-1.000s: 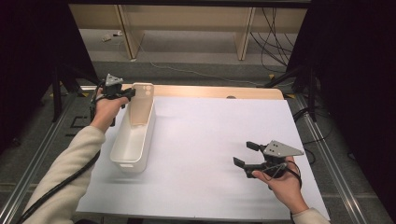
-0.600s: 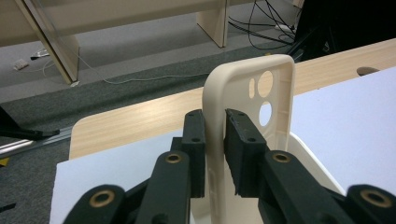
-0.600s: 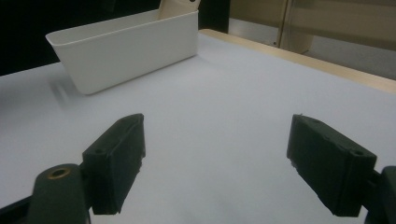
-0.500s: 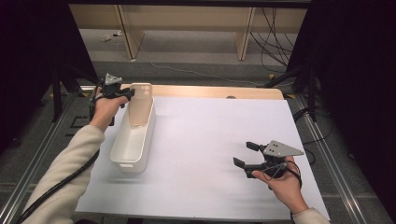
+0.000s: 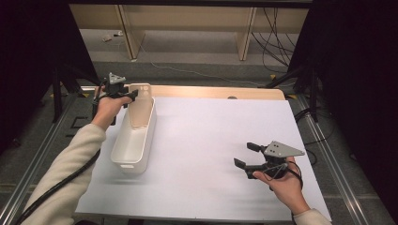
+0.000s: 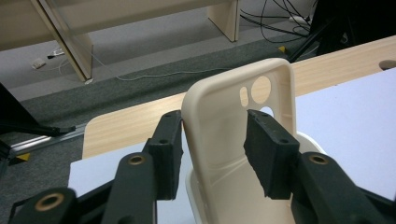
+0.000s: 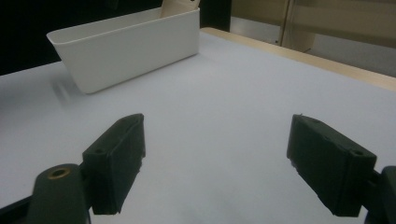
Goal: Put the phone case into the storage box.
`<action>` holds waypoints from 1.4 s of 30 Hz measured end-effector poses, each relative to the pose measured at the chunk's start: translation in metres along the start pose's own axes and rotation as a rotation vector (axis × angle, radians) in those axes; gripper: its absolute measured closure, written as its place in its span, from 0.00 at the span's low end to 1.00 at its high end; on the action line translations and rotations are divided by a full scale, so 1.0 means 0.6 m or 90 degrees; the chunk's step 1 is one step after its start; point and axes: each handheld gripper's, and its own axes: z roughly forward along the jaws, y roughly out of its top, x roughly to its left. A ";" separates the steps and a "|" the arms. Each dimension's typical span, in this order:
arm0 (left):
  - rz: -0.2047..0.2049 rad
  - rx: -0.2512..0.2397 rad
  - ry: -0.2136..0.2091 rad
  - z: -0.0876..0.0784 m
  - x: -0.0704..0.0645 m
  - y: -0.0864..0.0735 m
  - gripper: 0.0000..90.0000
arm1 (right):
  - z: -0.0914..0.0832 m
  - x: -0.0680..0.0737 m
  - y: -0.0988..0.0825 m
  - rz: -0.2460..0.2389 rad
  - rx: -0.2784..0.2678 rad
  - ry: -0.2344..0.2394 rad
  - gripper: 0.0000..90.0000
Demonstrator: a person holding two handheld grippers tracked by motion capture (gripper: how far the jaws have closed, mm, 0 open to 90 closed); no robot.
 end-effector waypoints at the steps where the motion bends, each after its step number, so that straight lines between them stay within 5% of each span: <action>1: 0.005 0.005 0.001 0.000 0.001 0.000 0.61 | 0.000 -0.002 0.000 -0.013 -0.007 -0.005 0.23; 4: -0.001 -0.001 0.005 0.001 0.001 0.002 0.60 | -0.001 0.000 0.000 0.007 0.000 0.005 0.23; 5: -0.004 -0.002 0.006 0.000 0.000 0.003 0.60 | -0.002 -0.002 0.001 -0.013 -0.004 -0.003 0.23; 9: 0.000 -0.004 0.006 -0.006 0.000 0.007 0.57 | -0.004 0.000 0.001 0.003 0.005 0.002 0.23; 14: 0.000 -0.016 0.011 -0.023 0.004 0.015 0.56 | -0.002 -0.002 0.001 -0.014 -0.002 -0.001 0.23; 17: -0.010 -0.028 0.024 -0.035 0.009 0.018 0.64 | 0.000 -0.002 0.001 -0.007 -0.009 0.001 0.23; 23: -0.034 -0.028 0.067 -0.054 0.027 0.015 0.98 | -0.002 -0.002 0.002 -0.013 -0.001 -0.001 0.23; 30: -0.053 0.021 0.079 -0.034 0.037 -0.004 1.00 | -0.002 -0.001 0.002 -0.014 -0.002 -0.001 0.23; 42: -0.062 0.033 0.075 -0.006 0.032 -0.013 1.00 | -0.004 -0.001 0.001 -0.002 0.004 0.001 0.23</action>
